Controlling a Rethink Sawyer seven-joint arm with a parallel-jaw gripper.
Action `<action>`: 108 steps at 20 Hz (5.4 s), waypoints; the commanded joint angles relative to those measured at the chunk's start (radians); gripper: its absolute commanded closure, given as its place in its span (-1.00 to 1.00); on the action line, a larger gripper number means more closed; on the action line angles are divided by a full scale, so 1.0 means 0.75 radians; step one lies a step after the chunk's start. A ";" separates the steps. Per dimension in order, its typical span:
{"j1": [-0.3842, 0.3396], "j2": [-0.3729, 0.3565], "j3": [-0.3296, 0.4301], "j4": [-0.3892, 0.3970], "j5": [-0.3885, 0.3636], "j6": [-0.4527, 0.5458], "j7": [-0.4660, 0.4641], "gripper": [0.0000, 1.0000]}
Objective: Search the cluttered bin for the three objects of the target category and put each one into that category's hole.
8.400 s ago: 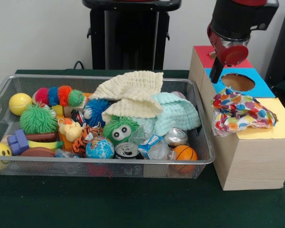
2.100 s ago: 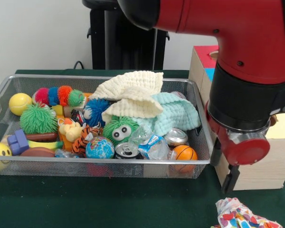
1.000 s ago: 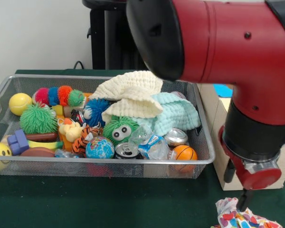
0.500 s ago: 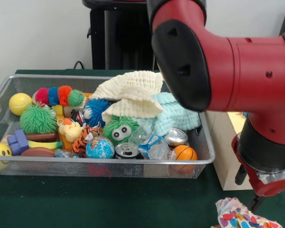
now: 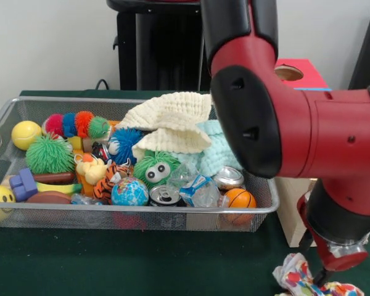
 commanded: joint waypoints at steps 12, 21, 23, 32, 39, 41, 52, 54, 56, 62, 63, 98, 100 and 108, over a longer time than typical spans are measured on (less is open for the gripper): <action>-0.201 0.075 -0.657 0.055 0.565 -0.115 -0.326 1.00; -0.205 0.074 -0.797 0.066 0.700 -0.082 -0.260 1.00; -0.212 0.063 -0.863 0.069 0.739 -0.018 -0.238 1.00; -0.002 -0.263 -0.314 0.350 0.259 0.166 -0.208 1.00; 0.277 -0.713 0.133 1.153 -0.072 -0.142 -0.474 1.00; 0.309 -0.788 0.163 1.275 -0.117 -0.196 -0.504 1.00; 0.307 -0.966 0.365 1.534 -0.311 -0.426 -0.659 1.00; 0.284 -0.945 0.387 1.478 -0.369 -0.406 -0.691 1.00; 0.268 -0.936 0.404 1.440 -0.411 -0.395 -0.695 1.00; 0.226 -0.912 0.456 1.330 -0.492 -0.302 -0.647 -1.00; 0.217 -0.906 0.467 1.308 -0.501 -0.288 -0.640 -1.00; -0.013 -0.254 0.243 0.250 -0.272 0.052 -0.349 -1.00; -0.027 -0.248 0.216 0.228 -0.239 0.064 -0.360 -1.00; -0.102 -0.161 -0.236 0.080 0.187 0.143 -0.259 -1.00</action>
